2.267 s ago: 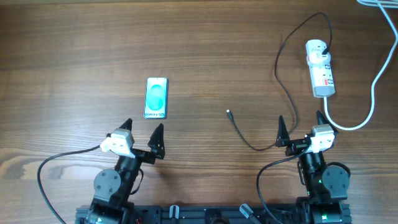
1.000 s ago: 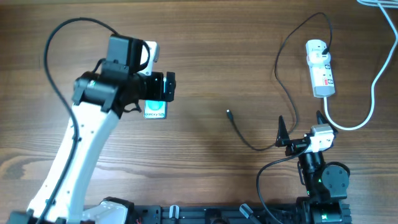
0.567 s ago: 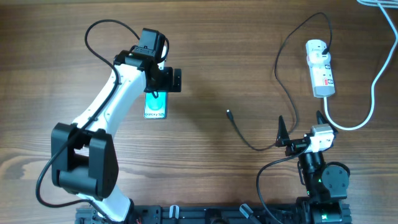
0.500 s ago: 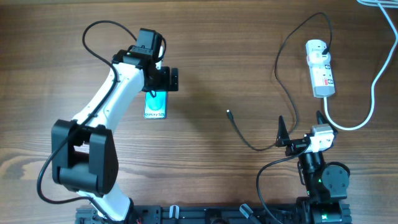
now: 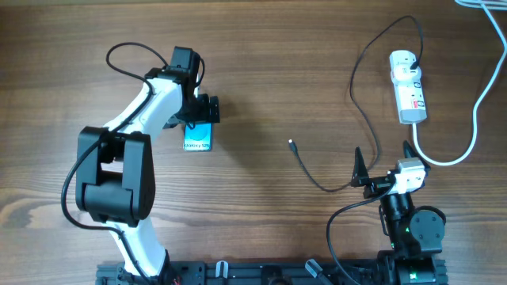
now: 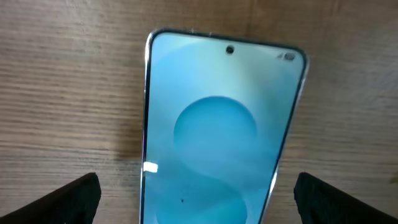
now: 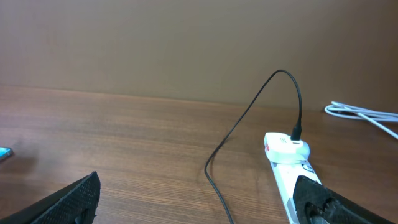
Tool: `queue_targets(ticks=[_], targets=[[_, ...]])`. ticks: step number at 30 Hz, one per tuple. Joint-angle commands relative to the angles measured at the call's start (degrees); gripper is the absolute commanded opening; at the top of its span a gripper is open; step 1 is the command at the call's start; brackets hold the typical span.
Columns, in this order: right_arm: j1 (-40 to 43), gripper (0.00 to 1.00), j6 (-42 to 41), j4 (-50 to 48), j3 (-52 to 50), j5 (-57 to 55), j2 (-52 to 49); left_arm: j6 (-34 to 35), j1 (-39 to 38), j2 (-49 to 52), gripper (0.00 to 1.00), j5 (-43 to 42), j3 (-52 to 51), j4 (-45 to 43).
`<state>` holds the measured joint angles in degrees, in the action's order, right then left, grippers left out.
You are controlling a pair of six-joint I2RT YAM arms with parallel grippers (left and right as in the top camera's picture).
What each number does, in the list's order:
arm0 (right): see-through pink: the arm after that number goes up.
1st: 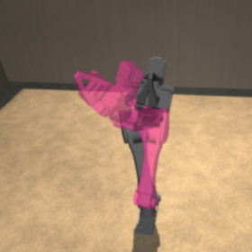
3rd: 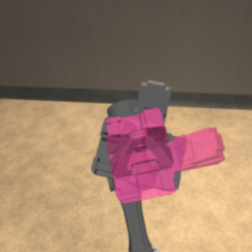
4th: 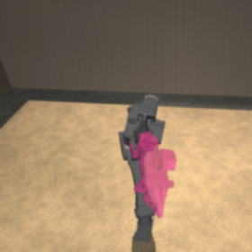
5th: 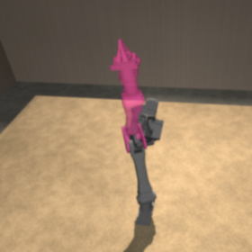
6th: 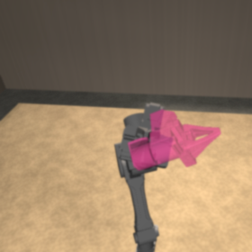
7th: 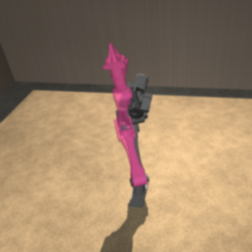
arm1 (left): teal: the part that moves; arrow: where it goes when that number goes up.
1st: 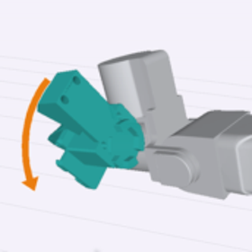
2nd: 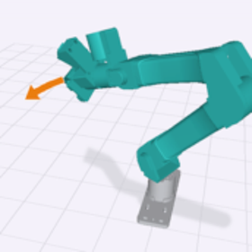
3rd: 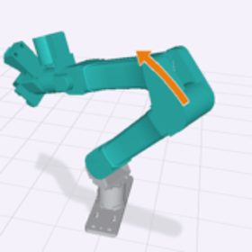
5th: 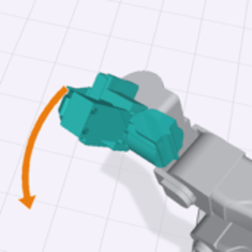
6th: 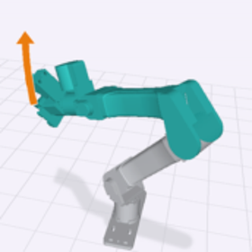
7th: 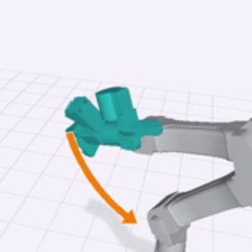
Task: Plug charger to phone and switch on socket
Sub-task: 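Move the left gripper over the Galaxy S25 phone and grasp it, then lift the phone with the left gripper and tilt it upright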
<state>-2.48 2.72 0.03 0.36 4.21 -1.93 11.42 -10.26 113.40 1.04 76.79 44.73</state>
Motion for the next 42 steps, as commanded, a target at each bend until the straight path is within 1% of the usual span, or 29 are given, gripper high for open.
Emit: queue_targets(ticks=[1,4,6,7,10,14,17,19,22,24,26,28,31,34,38,40,41,42], targets=[[-0.2,1.00,0.3,-0.1,0.0,-0.7,0.2,-0.7,0.3,0.9,1.00,0.5,-3.4,-2.6],[-0.2,1.00,0.2,-0.1,0.0,-0.7,0.2,-0.9,0.3,0.9,1.00,0.5,-4.5,-3.4],[-0.2,1.00,0.3,-0.1,0.0,-0.7,0.2,-4.6,0.3,0.9,1.00,0.5,-4.6,-3.4],[-0.2,1.00,0.3,-0.1,0.0,-0.7,0.2,-5.2,0.3,0.9,1.00,0.5,-4.6,-3.5],[-0.2,1.00,0.3,-0.1,0.0,-0.7,0.2,-5.2,0.3,0.9,1.00,0.5,-4.6,-4.0],[-0.2,1.00,0.3,-0.1,0.0,-0.7,0.2,-5.2,0.3,0.9,0.88,-0.1,-4.6,-4.0],[-0.2,1.00,0.3,-0.1,0.0,-0.7,0.2,-5.2,0.3,0.9,0.82,-0.1,-4.6,-4.0],[-0.2,1.00,0.3,-0.1,0.0,-0.7,0.2,-5.2,0.3,0.9,0.74,-0.1,-4.6,-4.0],[-0.2,1.00,0.3,-0.1,0.0,-0.7,0.2,-5.2,0.3,0.9,0.66,-0.1,-4.6,-4.0],[-0.2,1.00,0.3,-0.1,0.0,-0.7,0.2,-5.0,0.3,0.9,0.59,-0.1,-4.6,-4.0],[-0.2,1.00,0.3,-0.1,0.0,-0.7,0.2,-5.0,0.3,0.9,0.57,-0.1,-4.6,-4.0],[-0.2,1.00,0.3,-0.1,0.0,-0.7,0.2,-5.0,0.3,0.3,0.51,-0.1,-4.3,-3.6],[-0.2,1.00,0.3,-0.1,0.0,-0.7,0.2,-5.0,0.3,-4.5,0.51,-0.1,-4.3,-3.6],[-0.2,1.00,0.2,-0.1,0.0,-0.7,0.2,-4.5,0.3,-12.4,0.49,-0.8,-4.3,-3.6],[-0.2,1.00,0.2,-0.1,0.0,-0.7,0.2,-4.1,0.3,-20.4,0.49,-6.4,-4.3,-2.4],[-0.2,1.00,0.3,-0.1,0.0,-0.7,0.2,-0.3,0.3,-24.5,0.45,-8.2,-4.3,-0.8],[-0.2,1.00,0.3,-0.1,0.0,-0.7,0.2,0.0,0.3,-26.4,0.46,-10.5,-4.3,0.3],[-0.2,1.00,0.3,-0.1,0.0,-0.7,0.2,2.1,0.3,-28.8,0.49,-13.7,-4.3,2.2]])
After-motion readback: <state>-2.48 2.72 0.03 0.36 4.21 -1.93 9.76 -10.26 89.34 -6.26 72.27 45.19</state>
